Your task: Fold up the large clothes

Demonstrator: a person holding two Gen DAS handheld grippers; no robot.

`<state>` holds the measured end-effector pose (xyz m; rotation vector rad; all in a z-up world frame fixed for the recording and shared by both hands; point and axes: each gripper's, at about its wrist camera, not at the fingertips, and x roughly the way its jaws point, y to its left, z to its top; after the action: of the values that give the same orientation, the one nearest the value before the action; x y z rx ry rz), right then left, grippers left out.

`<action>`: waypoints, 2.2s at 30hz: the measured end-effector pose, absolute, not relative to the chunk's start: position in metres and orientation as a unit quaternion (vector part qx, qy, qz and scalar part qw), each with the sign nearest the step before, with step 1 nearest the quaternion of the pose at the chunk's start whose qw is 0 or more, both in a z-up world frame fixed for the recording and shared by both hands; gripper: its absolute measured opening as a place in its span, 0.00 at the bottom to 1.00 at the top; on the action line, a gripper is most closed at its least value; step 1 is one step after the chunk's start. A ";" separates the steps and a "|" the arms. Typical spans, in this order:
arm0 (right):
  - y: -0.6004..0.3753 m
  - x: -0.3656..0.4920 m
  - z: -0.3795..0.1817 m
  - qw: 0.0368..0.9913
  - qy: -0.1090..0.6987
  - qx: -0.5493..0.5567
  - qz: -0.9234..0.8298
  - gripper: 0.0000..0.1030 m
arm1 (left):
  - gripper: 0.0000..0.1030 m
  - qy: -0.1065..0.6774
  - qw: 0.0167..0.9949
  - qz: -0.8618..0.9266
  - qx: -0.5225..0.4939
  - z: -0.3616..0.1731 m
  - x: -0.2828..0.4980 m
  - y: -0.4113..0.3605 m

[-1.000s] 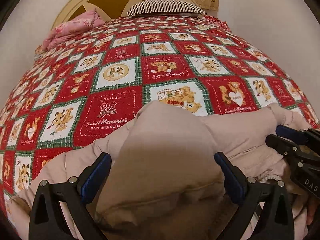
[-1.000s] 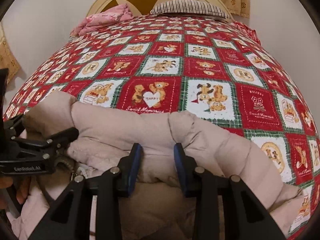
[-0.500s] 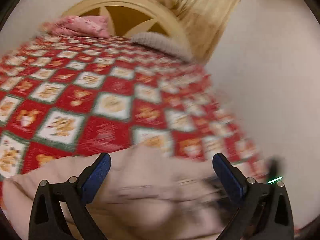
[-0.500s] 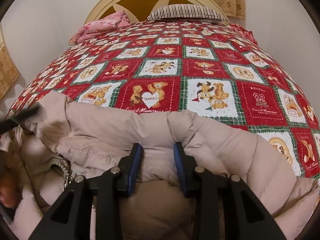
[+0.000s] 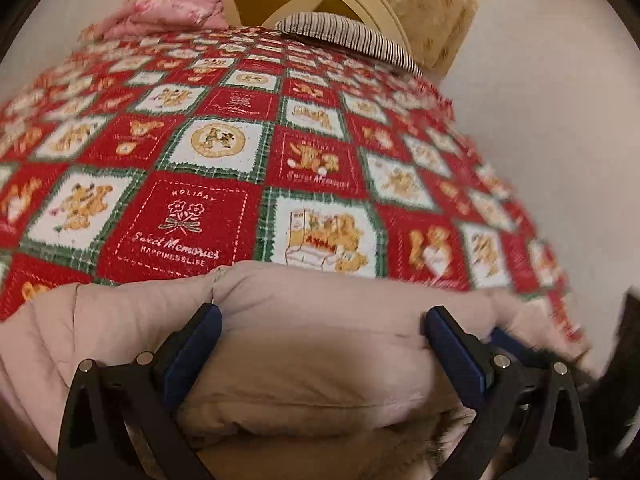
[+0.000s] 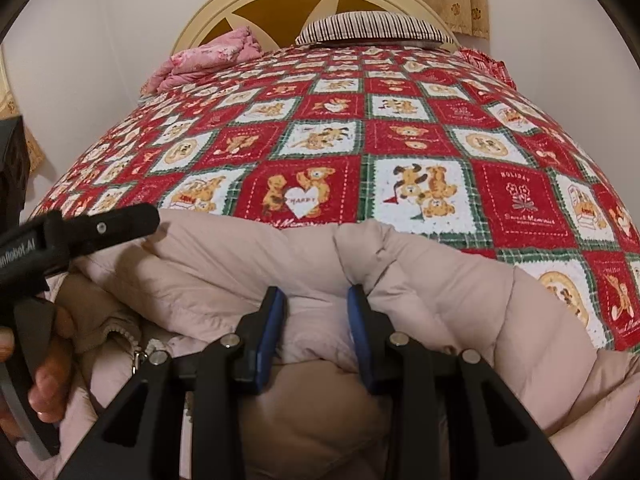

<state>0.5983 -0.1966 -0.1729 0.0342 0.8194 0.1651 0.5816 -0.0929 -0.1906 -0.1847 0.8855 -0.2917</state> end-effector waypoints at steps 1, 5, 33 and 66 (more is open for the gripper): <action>-0.196 0.598 -0.173 0.914 0.398 0.016 0.080 0.35 | 0.99 0.426 0.891 -0.133 -0.077 -0.191 0.582 -0.097; -0.197 0.599 -0.173 0.914 0.399 0.013 0.078 0.35 | 0.99 0.430 0.893 -0.119 -0.049 -0.194 0.578 -0.102; -0.181 0.600 -0.175 0.912 0.406 -0.043 0.046 0.35 | 0.99 0.437 0.896 -0.072 0.029 -0.205 0.585 -0.120; -0.173 0.602 -0.175 0.910 0.408 -0.064 0.035 0.35 | 0.99 0.446 0.892 -0.060 0.048 -0.204 0.588 -0.129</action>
<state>0.6023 -0.1735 -0.1747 -0.1321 0.8416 0.0728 0.5883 -0.1285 -0.2040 0.1005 0.9258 -0.1239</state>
